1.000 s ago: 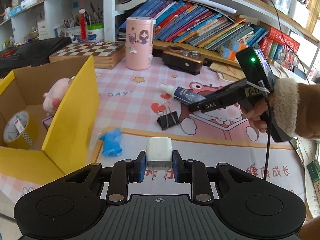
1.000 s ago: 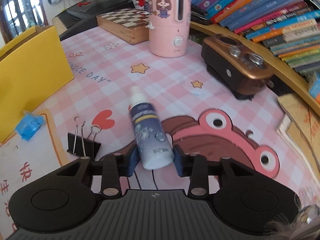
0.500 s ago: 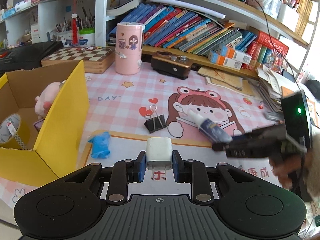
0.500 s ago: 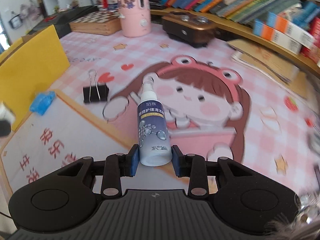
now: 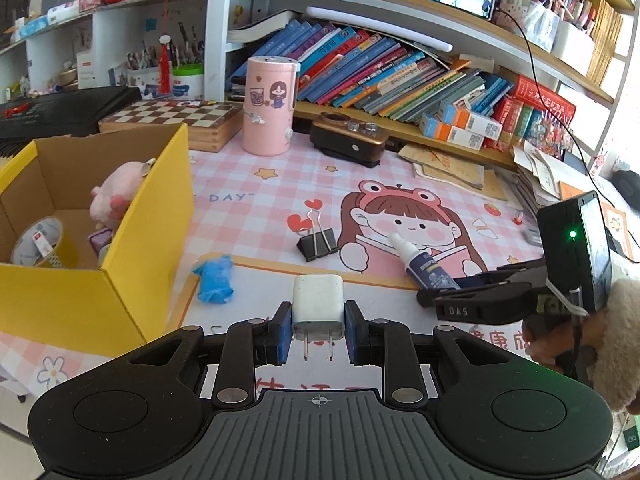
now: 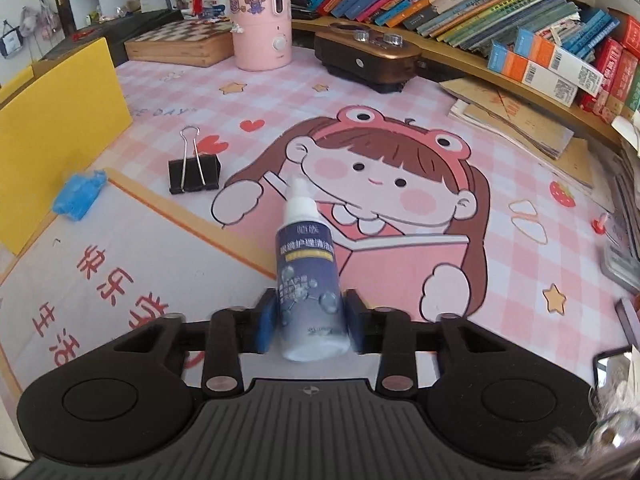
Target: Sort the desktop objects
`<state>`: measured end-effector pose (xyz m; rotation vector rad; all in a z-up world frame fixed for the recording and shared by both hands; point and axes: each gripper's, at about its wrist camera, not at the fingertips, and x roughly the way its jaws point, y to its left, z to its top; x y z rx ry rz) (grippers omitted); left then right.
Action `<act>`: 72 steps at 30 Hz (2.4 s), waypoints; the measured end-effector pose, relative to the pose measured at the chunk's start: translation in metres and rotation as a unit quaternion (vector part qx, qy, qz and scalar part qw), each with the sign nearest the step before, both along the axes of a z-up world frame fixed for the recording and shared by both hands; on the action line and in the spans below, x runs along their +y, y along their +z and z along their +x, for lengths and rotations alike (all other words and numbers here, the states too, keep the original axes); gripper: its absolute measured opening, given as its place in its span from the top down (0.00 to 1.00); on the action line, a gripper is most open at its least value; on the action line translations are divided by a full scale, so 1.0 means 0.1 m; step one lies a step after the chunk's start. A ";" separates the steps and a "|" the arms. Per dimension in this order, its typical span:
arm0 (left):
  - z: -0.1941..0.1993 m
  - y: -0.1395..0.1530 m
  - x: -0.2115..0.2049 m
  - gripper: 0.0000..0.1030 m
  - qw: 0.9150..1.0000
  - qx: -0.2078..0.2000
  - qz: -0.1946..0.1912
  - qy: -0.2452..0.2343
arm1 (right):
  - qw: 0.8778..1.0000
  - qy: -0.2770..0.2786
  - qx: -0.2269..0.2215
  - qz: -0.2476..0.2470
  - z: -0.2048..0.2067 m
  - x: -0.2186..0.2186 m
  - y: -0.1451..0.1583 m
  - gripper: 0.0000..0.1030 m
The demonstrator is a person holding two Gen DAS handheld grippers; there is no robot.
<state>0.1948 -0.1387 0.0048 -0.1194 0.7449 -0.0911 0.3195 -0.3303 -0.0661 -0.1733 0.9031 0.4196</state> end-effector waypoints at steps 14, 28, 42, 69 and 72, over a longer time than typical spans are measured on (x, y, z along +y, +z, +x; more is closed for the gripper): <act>-0.12 0.17 0.13 0.76 0.998 -0.045 -0.033 -0.031 | 0.987 -0.108 0.010 0.122 -0.49 -0.18 0.52 0.71; -0.33 0.24 0.35 0.76 0.991 -0.059 -0.052 -0.107 | 0.970 -0.160 0.004 0.180 -1.35 0.08 0.89 0.71; -0.92 0.17 0.95 0.76 0.992 -0.037 -0.056 -0.106 | 0.973 -0.147 0.036 0.176 -2.03 0.79 0.77 0.71; -1.91 0.12 2.04 0.76 0.996 -0.046 -0.071 -0.012 | 0.986 -0.025 0.057 0.153 -2.80 2.07 0.76 0.71; -1.95 0.14 2.07 0.76 0.996 -0.050 -0.071 -0.005 | 0.987 -0.017 0.055 0.152 -2.81 2.13 0.78 0.71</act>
